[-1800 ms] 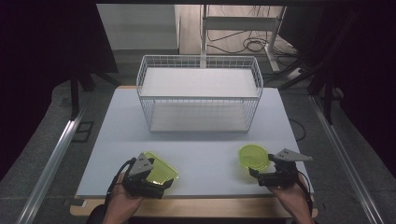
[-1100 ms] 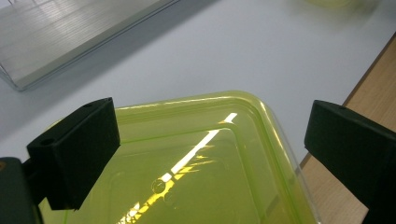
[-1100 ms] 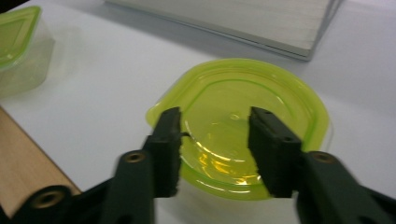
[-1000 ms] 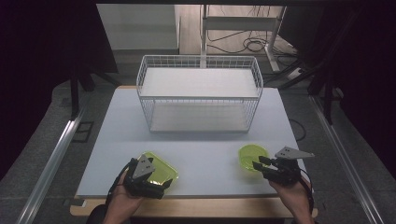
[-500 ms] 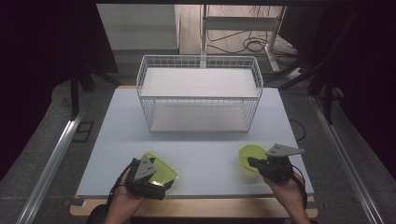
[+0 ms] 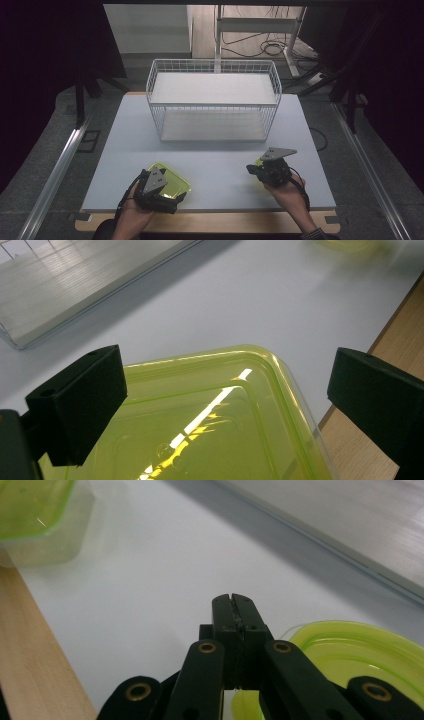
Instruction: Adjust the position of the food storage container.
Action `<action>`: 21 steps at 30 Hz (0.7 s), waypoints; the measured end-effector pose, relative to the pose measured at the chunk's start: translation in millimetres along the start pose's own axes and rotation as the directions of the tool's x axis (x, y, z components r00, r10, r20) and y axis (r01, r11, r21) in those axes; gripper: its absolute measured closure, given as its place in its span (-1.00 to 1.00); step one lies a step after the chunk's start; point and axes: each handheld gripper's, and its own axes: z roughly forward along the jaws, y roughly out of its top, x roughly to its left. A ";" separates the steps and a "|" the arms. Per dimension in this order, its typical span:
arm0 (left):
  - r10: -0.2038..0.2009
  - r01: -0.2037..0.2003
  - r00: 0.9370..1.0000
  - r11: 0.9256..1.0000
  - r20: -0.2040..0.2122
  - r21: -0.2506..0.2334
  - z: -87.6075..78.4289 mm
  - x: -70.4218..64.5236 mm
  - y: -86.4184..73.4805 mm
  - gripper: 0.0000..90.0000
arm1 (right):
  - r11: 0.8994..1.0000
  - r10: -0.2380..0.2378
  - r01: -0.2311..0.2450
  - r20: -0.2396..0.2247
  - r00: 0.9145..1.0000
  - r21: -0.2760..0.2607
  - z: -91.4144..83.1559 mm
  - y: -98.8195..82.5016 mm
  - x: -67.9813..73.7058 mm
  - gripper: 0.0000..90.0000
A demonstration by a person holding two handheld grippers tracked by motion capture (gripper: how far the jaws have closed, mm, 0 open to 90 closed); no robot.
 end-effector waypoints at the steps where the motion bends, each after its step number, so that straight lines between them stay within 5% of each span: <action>1: -0.002 0.002 1.000 1.000 0.001 -0.001 0.1 0.1 -0.1 -0.95 | 1.000 -0.005 0.005 0.005 1.000 0.009 2.1 -0.6 0.1 0.98; 21: 0.003 -0.003 1.000 1.000 -0.012 0.003 -0.1 0.9 -1.3 -0.94 | 0.997 0.071 -0.073 0.077 0.995 0.016 -18.3 -21.7 -33.3 0.98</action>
